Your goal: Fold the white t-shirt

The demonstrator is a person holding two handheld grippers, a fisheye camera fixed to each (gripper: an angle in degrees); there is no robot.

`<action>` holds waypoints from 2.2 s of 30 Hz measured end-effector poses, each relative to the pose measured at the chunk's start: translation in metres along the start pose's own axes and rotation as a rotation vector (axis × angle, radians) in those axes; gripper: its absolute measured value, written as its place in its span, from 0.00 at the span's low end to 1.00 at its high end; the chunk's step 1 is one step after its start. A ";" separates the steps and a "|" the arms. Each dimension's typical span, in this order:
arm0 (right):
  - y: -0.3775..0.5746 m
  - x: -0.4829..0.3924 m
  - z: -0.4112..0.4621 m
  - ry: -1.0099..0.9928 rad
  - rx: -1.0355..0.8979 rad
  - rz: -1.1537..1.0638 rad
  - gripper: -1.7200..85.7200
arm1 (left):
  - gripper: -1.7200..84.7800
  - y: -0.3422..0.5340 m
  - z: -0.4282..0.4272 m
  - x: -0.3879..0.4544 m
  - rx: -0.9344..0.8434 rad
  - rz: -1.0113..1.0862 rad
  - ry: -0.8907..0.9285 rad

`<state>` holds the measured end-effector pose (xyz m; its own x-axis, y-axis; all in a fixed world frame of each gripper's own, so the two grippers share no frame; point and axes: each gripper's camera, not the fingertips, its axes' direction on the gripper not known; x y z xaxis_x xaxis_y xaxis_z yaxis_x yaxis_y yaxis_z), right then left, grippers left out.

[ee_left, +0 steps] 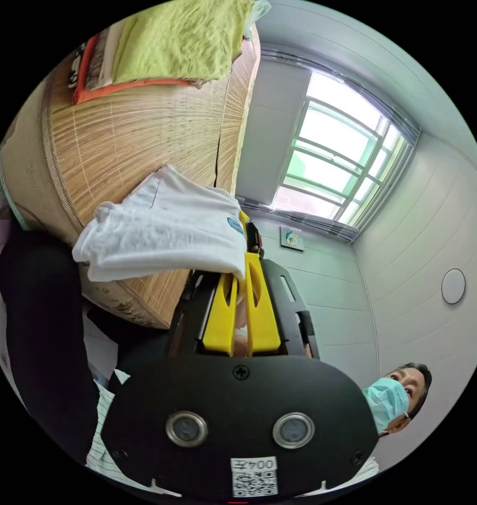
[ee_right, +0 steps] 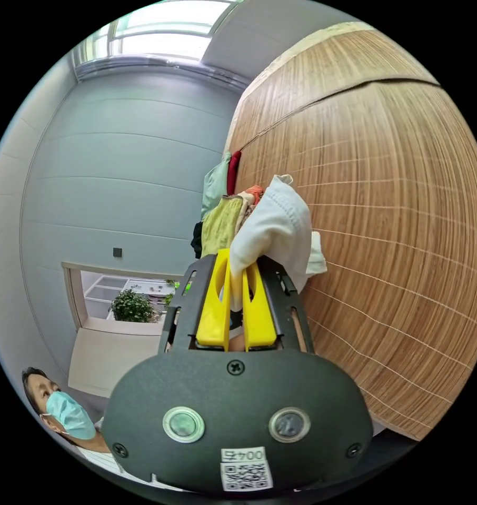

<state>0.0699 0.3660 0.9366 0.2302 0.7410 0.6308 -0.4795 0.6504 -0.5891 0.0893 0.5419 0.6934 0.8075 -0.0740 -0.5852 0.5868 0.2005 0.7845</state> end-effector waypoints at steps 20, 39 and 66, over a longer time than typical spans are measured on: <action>-0.203 -0.148 0.295 -0.036 -0.269 -0.272 0.06 | 0.07 -0.173 -0.242 0.073 0.279 0.247 -0.057; -0.155 0.051 0.276 -0.404 -0.268 0.041 0.17 | 0.06 -0.190 -0.273 -0.072 0.384 -0.094 0.197; -0.086 0.067 0.332 -0.275 -0.334 0.000 0.05 | 0.20 -0.198 -0.300 -0.089 0.313 -0.039 0.072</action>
<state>-0.1542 0.3040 1.1969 -0.0260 0.6982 0.7155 -0.1687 0.7024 -0.6915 -0.1166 0.8017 0.5291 0.7845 -0.0038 -0.6202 0.6160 -0.1116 0.7798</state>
